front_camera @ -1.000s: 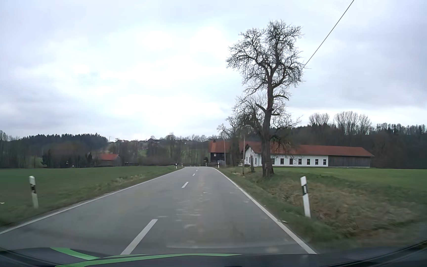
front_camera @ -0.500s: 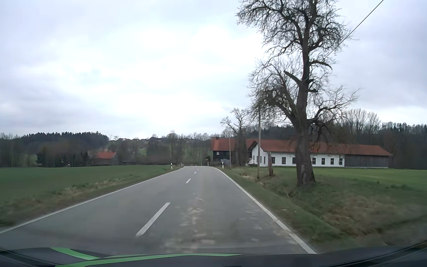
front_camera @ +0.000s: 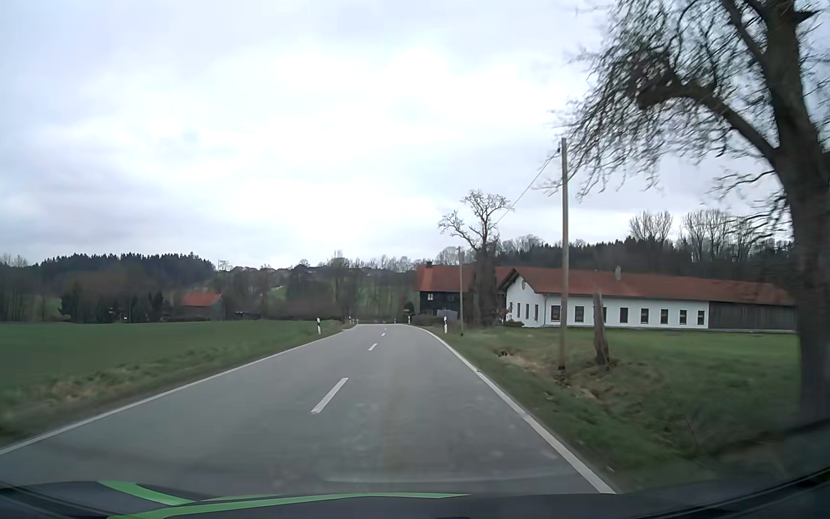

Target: Follow the waypoints while adhering to traffic rules and regulations

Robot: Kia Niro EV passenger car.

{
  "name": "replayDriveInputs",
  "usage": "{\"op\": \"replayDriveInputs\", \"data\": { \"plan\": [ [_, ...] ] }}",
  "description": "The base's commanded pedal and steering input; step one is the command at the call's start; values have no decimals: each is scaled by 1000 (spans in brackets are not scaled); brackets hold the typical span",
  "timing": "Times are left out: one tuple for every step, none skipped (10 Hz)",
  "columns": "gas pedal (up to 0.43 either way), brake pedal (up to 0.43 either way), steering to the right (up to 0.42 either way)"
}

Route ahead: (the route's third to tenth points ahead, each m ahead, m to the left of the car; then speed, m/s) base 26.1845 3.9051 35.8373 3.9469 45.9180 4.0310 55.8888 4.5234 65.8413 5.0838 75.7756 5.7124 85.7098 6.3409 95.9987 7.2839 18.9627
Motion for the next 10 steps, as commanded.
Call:
{"op": "replayDriveInputs", "data": {
  "plan": [
    [0,0,-4],
    [0,0,-4],
    [0,0,-4],
    [0,0,-4],
    [0,12,-4],
    [0,37,-4],
    [0,49,-4],
    [0,61,-4],
    [0,73,-4],
    [0,79,-3]
  ]
}}
